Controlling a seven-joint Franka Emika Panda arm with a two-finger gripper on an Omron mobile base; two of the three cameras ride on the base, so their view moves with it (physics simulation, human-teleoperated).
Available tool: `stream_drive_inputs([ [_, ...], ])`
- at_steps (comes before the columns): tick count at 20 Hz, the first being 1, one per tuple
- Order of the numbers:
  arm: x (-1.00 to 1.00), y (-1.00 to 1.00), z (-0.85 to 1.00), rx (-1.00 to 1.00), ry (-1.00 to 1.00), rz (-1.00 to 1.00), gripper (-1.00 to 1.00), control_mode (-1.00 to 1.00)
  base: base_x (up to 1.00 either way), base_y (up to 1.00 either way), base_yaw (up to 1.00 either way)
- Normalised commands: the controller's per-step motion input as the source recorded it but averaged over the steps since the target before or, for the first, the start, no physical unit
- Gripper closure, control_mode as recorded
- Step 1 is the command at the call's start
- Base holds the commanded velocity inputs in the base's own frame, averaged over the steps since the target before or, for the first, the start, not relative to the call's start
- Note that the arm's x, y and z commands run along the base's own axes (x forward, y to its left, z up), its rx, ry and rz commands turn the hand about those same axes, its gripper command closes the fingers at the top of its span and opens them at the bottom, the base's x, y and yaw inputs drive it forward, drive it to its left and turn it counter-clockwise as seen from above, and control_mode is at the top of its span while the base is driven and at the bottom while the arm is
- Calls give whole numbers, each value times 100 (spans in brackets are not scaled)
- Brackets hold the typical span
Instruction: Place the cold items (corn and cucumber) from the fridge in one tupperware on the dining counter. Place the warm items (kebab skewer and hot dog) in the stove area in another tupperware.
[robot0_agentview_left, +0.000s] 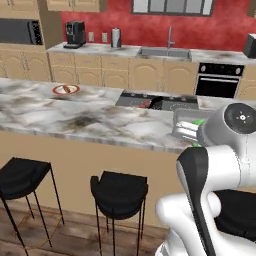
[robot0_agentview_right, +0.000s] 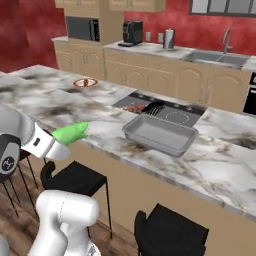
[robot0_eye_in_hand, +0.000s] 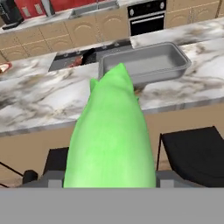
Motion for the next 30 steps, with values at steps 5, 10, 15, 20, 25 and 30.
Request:
stream_drive_inputs([
  [5,0,0,0,0,0,0,100,100,60,-3,-49],
  [10,0,0,0,0,0,0,100,100,44,-21,-50],
  [15,8,-5,6,3,-4,-10,100,-100,32,-22,-42],
  [20,39,-42,38,18,-16,-56,100,-100,0,0,0],
  [25,34,-85,50,23,9,-45,100,-100,0,0,0],
  [30,44,-94,14,27,16,-22,100,-100,0,0,0],
])
